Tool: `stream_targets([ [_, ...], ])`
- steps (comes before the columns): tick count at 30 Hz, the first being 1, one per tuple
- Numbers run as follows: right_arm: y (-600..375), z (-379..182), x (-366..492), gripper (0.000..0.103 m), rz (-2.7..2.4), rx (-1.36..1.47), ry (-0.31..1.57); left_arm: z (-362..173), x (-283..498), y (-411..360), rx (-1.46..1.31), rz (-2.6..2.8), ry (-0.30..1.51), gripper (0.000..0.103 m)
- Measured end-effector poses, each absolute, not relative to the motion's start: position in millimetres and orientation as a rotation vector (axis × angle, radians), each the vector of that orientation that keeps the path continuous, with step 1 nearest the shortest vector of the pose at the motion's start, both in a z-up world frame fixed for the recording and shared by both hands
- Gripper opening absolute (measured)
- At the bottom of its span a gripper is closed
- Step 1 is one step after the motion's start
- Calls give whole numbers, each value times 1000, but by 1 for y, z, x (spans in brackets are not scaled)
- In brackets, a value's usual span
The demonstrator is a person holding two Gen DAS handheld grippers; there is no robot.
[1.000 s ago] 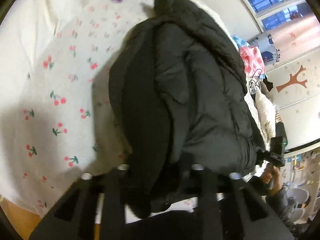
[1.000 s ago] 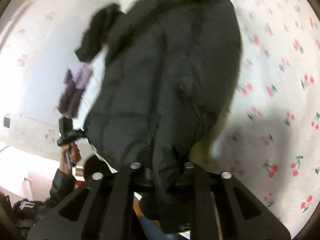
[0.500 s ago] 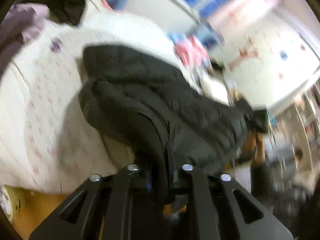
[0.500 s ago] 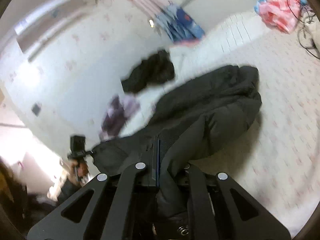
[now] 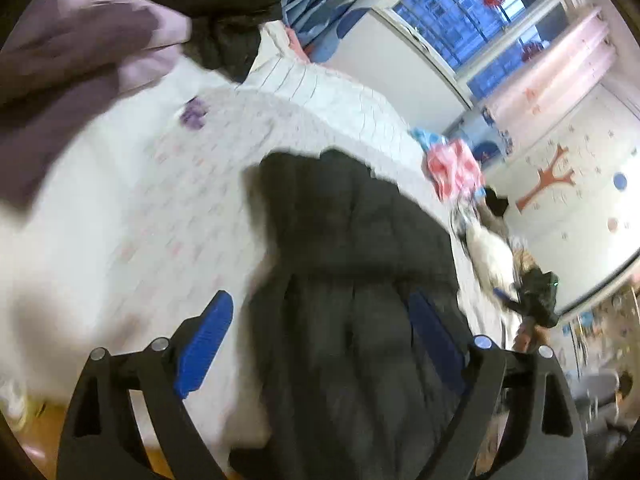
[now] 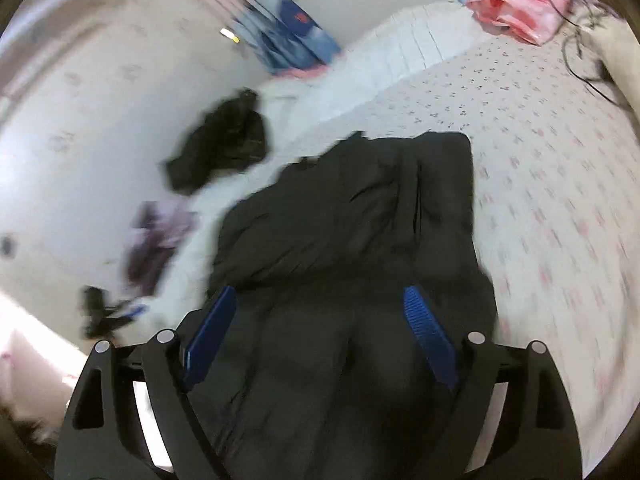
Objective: Fold large clothes
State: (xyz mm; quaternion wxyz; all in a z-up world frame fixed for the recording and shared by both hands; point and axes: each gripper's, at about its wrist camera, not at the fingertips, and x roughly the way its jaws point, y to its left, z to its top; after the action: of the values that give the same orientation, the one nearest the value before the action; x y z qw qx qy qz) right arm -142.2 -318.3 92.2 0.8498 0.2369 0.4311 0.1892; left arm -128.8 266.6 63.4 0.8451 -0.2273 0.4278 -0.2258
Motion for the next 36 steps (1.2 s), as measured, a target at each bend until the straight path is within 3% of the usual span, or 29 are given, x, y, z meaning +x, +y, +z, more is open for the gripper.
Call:
stream_targets([
  [5,-277,33,-52,78,228,338,990,34,-42,202,-443,-386,871,86],
  [6,-269,25,-42,65,216,305,1002,28,-38,197,-445,-386,862,86],
  [7,-267,15,-38,43,216,293,1008,22,-27,188,-457,-378,846,86],
  [9,-259,17,-41,11,250,276,967,11,-18,185,-474,-363,847,86],
  [10,-258,22,-45,5,261,252,944,8,-14,181,-478,-356,853,86],
  [17,-266,112,-88,4,242,121,669,53,-25,145,-337,-387,680,87],
  [21,-279,69,-75,4,157,65,803,43,-13,116,-275,-439,723,91],
  [24,-287,7,-63,11,147,76,965,-3,13,93,-178,-394,900,91],
  [26,-295,3,-67,16,170,145,979,-31,23,86,-112,-352,1003,91],
  [27,-297,7,-70,27,162,164,970,-33,23,86,-107,-340,1013,91],
  [28,-302,20,-76,37,120,172,937,-28,19,87,-111,-341,995,91],
  [30,-304,48,-84,44,99,164,824,-12,11,90,-117,-350,921,91],
  [34,-275,85,-81,49,209,107,683,14,6,85,-92,-364,810,91],
  [36,-258,69,-56,49,203,52,766,7,18,79,-76,-349,850,92],
])
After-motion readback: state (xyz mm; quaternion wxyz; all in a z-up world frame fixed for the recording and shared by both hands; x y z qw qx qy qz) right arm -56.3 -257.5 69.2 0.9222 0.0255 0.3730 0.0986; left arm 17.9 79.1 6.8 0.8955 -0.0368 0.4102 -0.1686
